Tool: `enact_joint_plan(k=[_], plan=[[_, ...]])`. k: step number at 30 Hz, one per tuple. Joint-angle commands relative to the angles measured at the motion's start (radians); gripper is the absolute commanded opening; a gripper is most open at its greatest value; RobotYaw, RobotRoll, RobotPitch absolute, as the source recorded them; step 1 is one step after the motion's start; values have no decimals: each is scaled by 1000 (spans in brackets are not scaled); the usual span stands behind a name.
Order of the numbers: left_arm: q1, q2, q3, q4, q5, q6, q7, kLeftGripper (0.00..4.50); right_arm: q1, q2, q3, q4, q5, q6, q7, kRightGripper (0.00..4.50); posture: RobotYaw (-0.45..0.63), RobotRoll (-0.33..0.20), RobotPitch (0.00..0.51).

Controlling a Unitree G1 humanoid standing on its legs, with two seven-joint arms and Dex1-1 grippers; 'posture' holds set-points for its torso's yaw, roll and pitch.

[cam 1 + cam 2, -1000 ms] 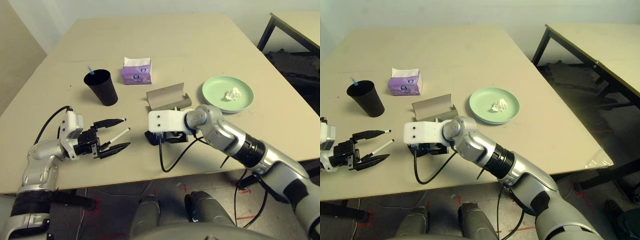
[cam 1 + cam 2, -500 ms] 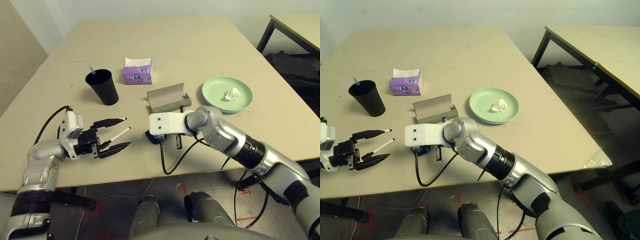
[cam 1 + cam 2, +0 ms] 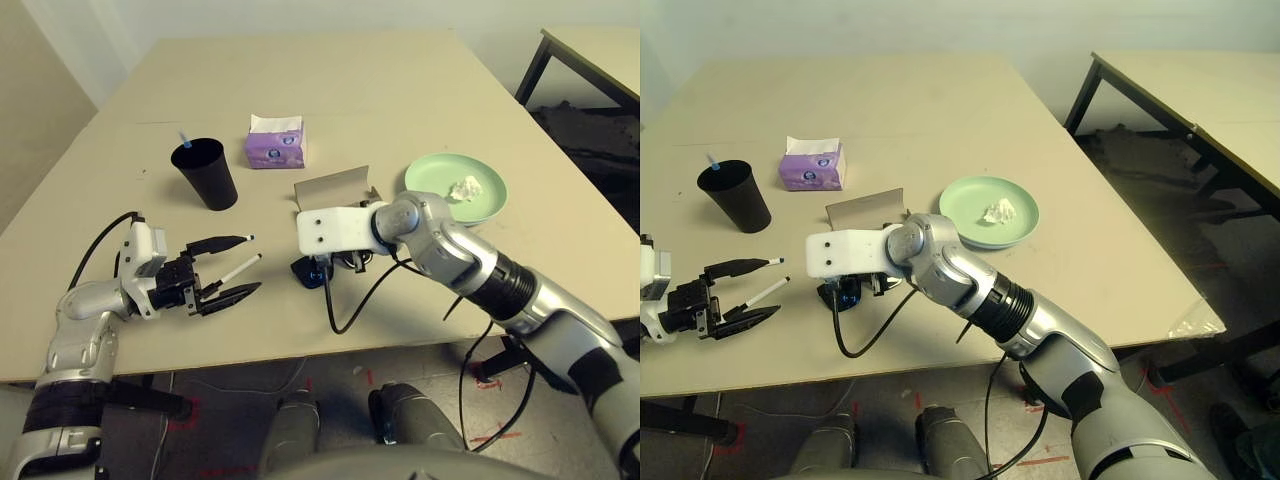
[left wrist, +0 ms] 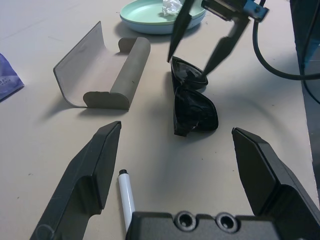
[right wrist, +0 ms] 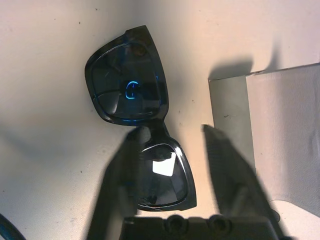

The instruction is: Organize and tidy the items on the table.

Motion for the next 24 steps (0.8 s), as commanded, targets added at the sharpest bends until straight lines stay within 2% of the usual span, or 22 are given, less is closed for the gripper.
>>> enact_joint_plan(k=[1,2,3,10,12,15,19,23,24], plan=[[13,-3,10,7,1,-16,1,4500,27,-3,19,29,-25,-33,-2,3960,13,0,68],[15,-2,11,6,1,-17,1,4500,32,-1,19,35,-29,-39,-4,4358,14,0,69],[17,-1,12,6,0,-17,0,4500,36,3,17,42,-33,-44,-6,4471,14,0,69],[23,3,14,5,-2,-20,0,4500,52,39,11,89,-63,-74,-30,4471,15,0,70],[23,3,14,5,-2,-21,-1,4500,57,50,8,95,-66,-77,-33,4232,15,0,69],[25,2,13,4,-3,-24,-1,4500,67,53,6,94,-72,-86,-30,3487,18,0,69],[25,2,13,7,-3,-26,-2,4500,75,51,1,90,-79,-95,-23,1827,19,0,65],[26,1,13,8,-3,-27,-1,4500,74,45,-8,85,-83,-104,-12,456,19,0,64],[26,1,13,8,-3,-26,-1,4500,72,43,-10,84,-84,-107,-9,238,19,0,64]])
